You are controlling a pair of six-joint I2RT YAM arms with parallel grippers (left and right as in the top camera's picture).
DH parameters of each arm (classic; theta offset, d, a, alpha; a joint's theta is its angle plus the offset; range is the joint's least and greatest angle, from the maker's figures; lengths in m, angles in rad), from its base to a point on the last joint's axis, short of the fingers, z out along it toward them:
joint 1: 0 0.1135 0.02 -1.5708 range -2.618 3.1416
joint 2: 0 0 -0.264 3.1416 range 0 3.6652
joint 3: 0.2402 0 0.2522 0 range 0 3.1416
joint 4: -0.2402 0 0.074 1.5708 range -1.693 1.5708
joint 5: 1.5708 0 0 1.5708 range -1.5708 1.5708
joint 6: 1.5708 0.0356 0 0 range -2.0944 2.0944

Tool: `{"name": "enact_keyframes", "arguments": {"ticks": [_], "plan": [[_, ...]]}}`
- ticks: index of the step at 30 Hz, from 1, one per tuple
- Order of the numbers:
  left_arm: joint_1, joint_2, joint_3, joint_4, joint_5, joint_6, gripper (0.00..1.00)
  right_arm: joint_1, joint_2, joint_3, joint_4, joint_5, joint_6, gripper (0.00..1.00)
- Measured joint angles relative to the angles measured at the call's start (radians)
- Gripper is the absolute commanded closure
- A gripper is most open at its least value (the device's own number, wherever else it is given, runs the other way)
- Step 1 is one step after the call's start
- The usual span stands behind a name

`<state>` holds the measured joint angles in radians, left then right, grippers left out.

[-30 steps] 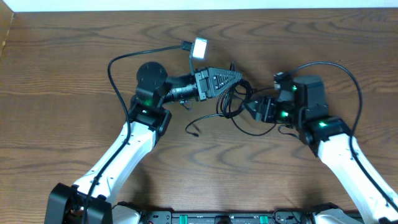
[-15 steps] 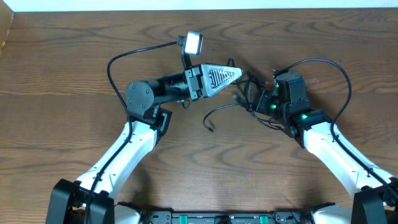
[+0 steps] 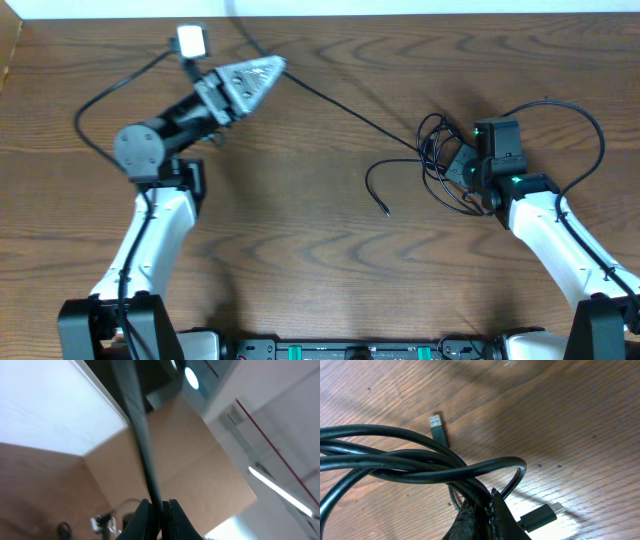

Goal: Untangle cables
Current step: 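Swing the left gripper up-left, stretching a black cable from the pile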

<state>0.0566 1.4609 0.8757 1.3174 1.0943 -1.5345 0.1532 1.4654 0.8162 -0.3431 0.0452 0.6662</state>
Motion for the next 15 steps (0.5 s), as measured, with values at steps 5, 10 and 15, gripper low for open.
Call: {"name": "enact_keyframes", "arguments": {"ticks": [5, 10, 15], "plan": [[0.105, 0.0, 0.0, 0.005, 0.001, -0.024, 0.83, -0.031, 0.0, 0.0, -0.008, -0.01, -0.021, 0.99], [0.122, -0.004, 0.0, 0.018, 0.037, -0.034, 0.08, -0.048, 0.008, -0.006, 0.04, -0.177, -0.132, 0.99], [0.125, -0.004, 0.0, 0.018, 0.186, -0.036, 0.07, -0.053, -0.001, -0.013, 0.174, -0.512, -0.418, 0.99]]}}
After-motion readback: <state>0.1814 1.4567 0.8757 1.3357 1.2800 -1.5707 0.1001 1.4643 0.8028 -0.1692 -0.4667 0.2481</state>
